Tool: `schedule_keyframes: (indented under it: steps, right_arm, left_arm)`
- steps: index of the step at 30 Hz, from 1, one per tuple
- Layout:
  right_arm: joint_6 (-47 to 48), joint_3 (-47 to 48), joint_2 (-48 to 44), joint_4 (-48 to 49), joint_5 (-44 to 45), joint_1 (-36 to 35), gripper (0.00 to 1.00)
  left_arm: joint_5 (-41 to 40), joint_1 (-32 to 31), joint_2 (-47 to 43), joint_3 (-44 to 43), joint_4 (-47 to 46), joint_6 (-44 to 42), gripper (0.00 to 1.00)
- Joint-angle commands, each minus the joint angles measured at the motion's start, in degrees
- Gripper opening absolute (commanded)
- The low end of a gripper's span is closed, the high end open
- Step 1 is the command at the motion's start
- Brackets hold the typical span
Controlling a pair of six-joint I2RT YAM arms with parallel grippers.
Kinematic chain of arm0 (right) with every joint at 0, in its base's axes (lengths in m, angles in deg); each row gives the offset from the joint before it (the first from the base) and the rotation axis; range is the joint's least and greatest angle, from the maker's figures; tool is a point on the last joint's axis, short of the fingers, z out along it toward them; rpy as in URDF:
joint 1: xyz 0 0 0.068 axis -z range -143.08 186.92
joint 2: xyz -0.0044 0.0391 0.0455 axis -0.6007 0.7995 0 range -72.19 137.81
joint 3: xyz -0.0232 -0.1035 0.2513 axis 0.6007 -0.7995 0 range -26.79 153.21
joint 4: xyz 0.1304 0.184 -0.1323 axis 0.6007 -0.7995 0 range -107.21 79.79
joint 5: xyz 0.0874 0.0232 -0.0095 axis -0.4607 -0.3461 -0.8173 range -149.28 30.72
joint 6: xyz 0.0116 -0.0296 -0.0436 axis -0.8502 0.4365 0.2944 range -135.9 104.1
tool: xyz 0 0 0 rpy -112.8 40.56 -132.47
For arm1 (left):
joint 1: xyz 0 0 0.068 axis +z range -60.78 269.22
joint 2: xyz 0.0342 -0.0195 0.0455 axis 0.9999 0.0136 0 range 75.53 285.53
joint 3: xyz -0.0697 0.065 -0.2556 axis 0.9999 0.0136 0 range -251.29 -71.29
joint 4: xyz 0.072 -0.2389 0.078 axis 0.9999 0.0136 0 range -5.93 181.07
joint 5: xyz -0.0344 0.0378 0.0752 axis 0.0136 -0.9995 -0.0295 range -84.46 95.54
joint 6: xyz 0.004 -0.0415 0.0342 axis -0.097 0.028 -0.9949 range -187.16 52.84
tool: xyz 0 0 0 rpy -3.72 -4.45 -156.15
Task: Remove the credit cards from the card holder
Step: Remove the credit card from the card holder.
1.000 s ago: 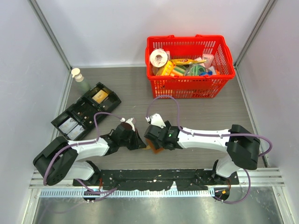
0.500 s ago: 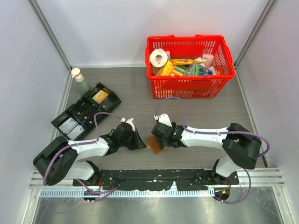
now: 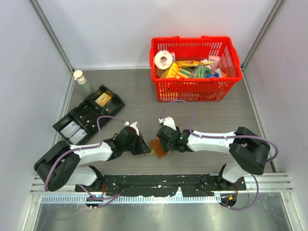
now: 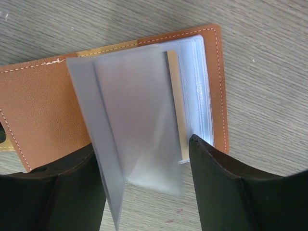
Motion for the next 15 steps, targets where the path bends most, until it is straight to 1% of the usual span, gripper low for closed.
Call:
schedule_keyframes:
  steps: [1, 9, 15]
  right_arm:
    - [-1.2, 0.5, -2.2, -0.2, -1.1, -0.2, 0.66]
    - [-0.1, 2.5, -3.7, -2.4, -0.5, -1.1, 0.67]
    - [0.7, 4.4, -3.7, -2.8, -1.1, -3.6, 0.71]
  left_arm:
    - [-0.1, -0.7, 0.7, -0.6, 1.7, -1.6, 0.0]
    - [0.0, -1.0, 1.4, -0.9, 1.7, -1.7, 0.0]
    - [0.0, -1.2, 1.6, -1.2, 1.7, -1.7, 0.0]
